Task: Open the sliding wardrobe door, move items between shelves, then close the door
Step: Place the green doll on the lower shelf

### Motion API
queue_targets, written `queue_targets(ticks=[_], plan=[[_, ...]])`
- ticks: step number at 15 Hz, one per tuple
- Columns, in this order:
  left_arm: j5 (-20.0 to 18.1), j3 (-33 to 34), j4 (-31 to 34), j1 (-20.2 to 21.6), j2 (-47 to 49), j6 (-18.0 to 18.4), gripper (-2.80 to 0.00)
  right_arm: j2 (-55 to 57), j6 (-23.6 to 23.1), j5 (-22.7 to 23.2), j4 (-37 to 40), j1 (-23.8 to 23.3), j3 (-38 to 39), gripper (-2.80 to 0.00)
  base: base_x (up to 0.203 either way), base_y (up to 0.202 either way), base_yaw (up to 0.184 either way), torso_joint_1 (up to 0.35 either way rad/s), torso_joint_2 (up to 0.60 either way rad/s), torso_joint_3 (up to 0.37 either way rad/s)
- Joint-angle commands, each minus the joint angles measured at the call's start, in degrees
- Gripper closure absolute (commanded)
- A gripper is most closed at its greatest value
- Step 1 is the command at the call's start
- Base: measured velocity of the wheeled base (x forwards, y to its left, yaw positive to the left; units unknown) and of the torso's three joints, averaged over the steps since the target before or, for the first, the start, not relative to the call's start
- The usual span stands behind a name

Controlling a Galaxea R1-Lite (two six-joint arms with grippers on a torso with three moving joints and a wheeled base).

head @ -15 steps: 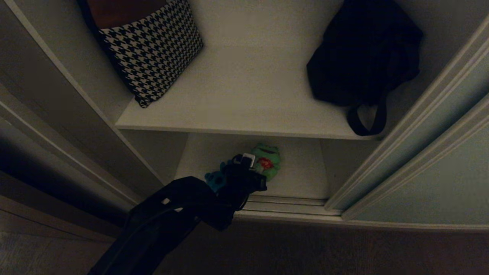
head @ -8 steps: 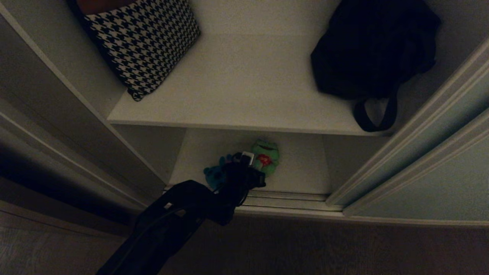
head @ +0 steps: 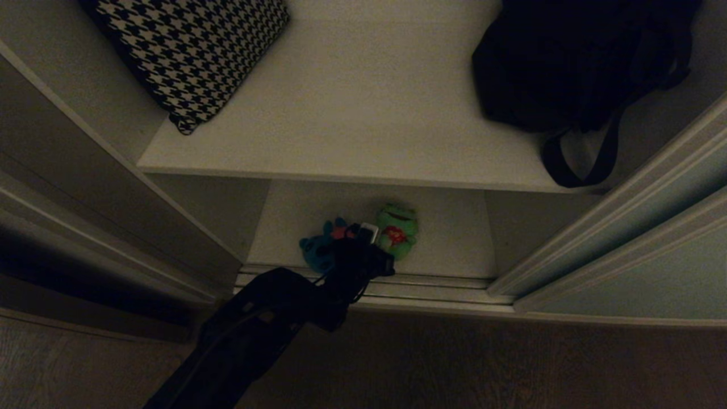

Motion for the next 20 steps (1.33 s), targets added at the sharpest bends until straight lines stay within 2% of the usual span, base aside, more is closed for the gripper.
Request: queue_targets(ticks=[1,4,7,10,13,18,20], plan=[[-1.82,-0.16,-1.22,1.42,0.63,0.54,0.00,0.04,-0.05,0.04,0.00,0.00,0.01,0.00,0.000,0.000,0.000,0.000,0.00,0.000],[-2.43,-0.24,-6.27,2.93,1.34,2.20,0.00,0.03,0.00,0.04,0.00,0.00,0.01,0.00,0.000,0.000,0.000,0.000,0.00,0.000],[-3.10,-0.24,-6.21,4.39,2.23,3.38,0.00,0.06,-0.05,0.04,0.00,0.00,0.01,0.00,0.000,0.000,0.000,0.000,0.00,0.000],[-3.00,-0.24,-4.59,4.64,2.49,3.23,0.00,-0.02,-0.05,0.04,0.00,0.00,0.01,0.00,0.000,0.000,0.000,0.000,0.00,0.000],[-3.00,-0.24,-6.78,4.58,2.57,2.81,0.00,-0.02,-0.05,0.04,0.00,0.00,0.01,0.00,0.000,0.000,0.000,0.000,0.00,0.000],[-3.73,-0.07,-5.92,4.58,2.49,3.07,0.00,-0.02,-0.05,0.04,0.00,0.00,0.01,0.00,0.000,0.000,0.000,0.000,0.00,0.000],[-4.57,-0.07,-4.71,4.50,2.49,3.16,0.00,-0.02,-0.01,0.04,0.00,0.00,0.01,0.00,0.127,0.000,0.000,0.004,0.00,0.003]])
